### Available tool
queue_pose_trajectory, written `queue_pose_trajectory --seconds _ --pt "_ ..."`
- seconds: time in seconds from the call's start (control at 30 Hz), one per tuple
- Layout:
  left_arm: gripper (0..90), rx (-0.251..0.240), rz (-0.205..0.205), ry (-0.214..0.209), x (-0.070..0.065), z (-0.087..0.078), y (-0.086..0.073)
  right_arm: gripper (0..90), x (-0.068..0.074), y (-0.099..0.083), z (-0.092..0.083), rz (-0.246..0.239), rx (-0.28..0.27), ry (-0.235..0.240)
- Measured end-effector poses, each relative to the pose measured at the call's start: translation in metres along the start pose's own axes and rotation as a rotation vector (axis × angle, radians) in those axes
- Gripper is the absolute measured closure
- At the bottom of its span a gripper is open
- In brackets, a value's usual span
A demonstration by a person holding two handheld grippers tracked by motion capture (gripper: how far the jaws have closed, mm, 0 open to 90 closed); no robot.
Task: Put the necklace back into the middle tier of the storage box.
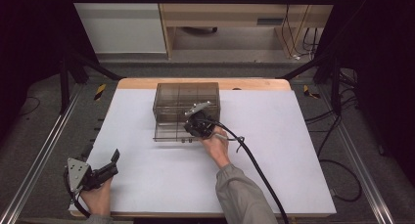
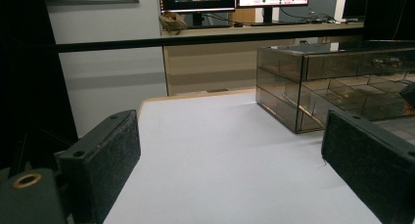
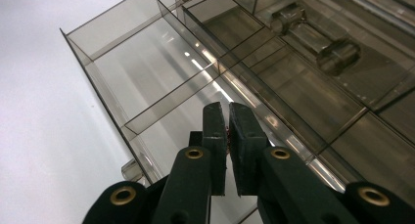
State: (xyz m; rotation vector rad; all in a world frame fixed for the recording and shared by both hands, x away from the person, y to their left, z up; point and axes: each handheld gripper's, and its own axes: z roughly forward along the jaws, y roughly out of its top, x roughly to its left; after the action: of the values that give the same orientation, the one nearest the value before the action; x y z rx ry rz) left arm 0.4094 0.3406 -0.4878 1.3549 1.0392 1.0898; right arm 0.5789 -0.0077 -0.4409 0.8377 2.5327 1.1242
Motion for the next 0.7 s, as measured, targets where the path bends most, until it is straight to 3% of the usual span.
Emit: queue_pose_trajectory --seconds 0.33,0.7 --pt "7.2 0.000 0.001 0.000 0.000 0.000 0.000 81.3 -0.002 -0.003 -0.001 0.020 -0.003 -0.008" --pt "7.2 0.001 0.001 0.000 0.000 0.000 0.000 70.2 -0.002 0.001 -0.011 0.053 -0.030 -0.002"
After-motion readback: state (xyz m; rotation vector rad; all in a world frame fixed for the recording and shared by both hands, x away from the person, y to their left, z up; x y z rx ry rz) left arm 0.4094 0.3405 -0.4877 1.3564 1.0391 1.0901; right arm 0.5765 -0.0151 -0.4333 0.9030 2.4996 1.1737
